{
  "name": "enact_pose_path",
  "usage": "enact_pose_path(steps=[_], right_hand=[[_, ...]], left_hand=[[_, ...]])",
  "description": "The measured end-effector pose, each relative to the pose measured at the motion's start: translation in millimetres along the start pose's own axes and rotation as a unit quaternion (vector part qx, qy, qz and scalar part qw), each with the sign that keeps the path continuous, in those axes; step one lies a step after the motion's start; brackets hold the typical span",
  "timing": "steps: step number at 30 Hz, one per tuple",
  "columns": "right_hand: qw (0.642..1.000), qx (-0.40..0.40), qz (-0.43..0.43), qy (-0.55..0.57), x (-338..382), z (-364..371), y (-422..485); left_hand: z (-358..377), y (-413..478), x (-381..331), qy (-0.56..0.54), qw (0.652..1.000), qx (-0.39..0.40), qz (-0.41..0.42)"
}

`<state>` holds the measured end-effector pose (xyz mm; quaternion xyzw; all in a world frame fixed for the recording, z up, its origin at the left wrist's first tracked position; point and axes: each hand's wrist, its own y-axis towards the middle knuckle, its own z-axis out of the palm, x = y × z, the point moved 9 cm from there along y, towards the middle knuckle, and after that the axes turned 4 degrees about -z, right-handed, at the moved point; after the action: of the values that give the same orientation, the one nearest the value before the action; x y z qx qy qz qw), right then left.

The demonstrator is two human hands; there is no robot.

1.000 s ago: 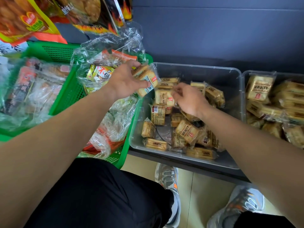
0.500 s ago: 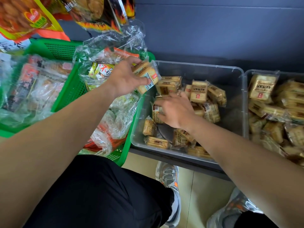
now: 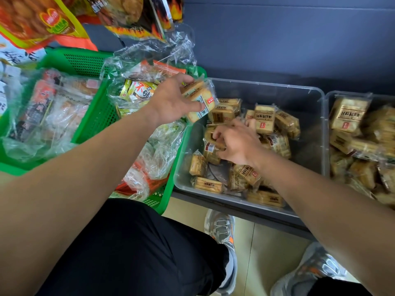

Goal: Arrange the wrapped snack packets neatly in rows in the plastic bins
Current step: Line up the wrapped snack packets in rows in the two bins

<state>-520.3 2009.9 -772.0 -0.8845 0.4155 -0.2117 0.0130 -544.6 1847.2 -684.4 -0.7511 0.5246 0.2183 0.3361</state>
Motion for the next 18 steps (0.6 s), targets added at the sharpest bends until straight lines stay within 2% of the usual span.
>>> enact_pose_path(steps=[2,5,7,9,11,14,18], right_hand=[[0.996,-0.005,0.009,0.092,-5,-10,-6],[0.967,-0.087,0.031,0.238,-28,-53,-23],[0.950,-0.159,0.049,0.263,-52,-81,-42],[0.955,-0.192,0.051,0.219,-65,-94,-61],[0.975,-0.149,0.045,0.158,-66,-85,-74],[0.996,-0.012,0.031,0.077,-64,-48,-82],[0.981,0.102,0.051,0.160,-67,-26,-88]], left_hand=[[-1,0,0,-0.003,1.000,0.001,0.001],[-2,-1,0,-0.005,1.000,-0.001,-0.004],[-3,-1,0,-0.004,1.000,-0.003,-0.002],[-1,-1,-3,0.003,1.000,0.002,0.006],[3,-2,-8,0.016,1.000,0.010,0.011],[9,-3,-15,0.027,0.999,0.021,0.024],[15,-3,-18,0.035,0.998,0.034,0.028]])
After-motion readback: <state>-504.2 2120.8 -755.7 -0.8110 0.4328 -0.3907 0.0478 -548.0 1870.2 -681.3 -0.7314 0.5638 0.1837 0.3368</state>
